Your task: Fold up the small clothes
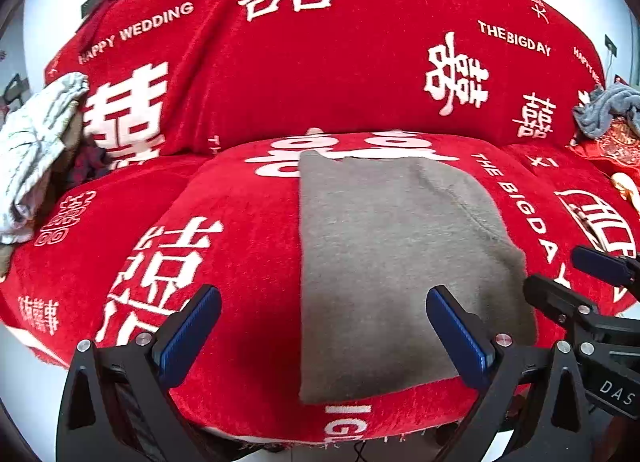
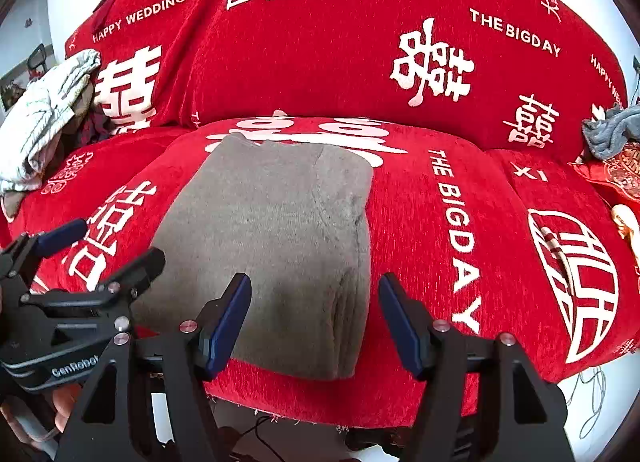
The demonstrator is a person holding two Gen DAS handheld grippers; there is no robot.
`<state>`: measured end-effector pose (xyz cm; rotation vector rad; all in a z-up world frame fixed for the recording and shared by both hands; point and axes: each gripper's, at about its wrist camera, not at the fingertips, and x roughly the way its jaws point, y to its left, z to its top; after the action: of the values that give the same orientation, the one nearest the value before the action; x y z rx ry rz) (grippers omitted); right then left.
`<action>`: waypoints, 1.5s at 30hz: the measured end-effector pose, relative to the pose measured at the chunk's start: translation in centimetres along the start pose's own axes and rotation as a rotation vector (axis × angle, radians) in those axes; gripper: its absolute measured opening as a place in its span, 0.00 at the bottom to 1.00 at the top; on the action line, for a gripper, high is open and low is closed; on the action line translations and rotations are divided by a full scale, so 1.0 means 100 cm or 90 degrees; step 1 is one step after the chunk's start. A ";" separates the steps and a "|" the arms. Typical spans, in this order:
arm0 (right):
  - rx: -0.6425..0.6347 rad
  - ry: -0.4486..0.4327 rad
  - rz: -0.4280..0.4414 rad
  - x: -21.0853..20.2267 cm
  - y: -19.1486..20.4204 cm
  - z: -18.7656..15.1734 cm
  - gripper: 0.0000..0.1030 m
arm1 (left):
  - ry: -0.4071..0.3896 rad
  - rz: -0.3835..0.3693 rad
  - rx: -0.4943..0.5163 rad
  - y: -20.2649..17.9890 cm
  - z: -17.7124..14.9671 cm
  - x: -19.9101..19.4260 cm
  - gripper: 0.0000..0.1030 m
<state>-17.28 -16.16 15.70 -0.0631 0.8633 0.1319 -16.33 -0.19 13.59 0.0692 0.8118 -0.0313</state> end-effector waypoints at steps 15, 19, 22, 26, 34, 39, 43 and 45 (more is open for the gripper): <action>-0.008 -0.040 -0.047 -0.023 0.004 -0.014 0.68 | -0.060 0.053 -0.013 -0.002 -0.011 -0.023 1.00; -0.015 -0.045 -0.051 -0.029 0.005 -0.014 0.68 | -0.061 0.047 -0.019 0.000 -0.009 -0.029 1.00; -0.025 -0.054 -0.050 -0.037 0.009 -0.014 0.68 | -0.066 0.054 -0.013 -0.001 -0.009 -0.032 1.00; -0.026 -0.060 -0.051 -0.042 0.013 -0.014 0.68 | -0.074 0.050 -0.008 -0.002 -0.007 -0.039 1.00; -0.025 -0.068 -0.049 -0.046 0.011 -0.012 0.68 | -0.076 0.062 -0.011 -0.002 -0.005 -0.043 1.00; -0.024 -0.068 -0.047 -0.047 0.010 -0.012 0.68 | -0.074 0.066 -0.012 -0.001 -0.005 -0.043 1.00; -0.024 -0.068 -0.046 -0.046 0.010 -0.012 0.68 | -0.074 0.065 -0.010 -0.001 -0.006 -0.043 1.00; -0.024 -0.068 -0.046 -0.046 0.010 -0.012 0.68 | -0.074 0.064 -0.010 -0.001 -0.006 -0.043 1.00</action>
<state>-21.29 -15.75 18.46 -0.1211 0.7509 0.0833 -19.71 -0.28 16.34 0.0927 0.6920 0.0660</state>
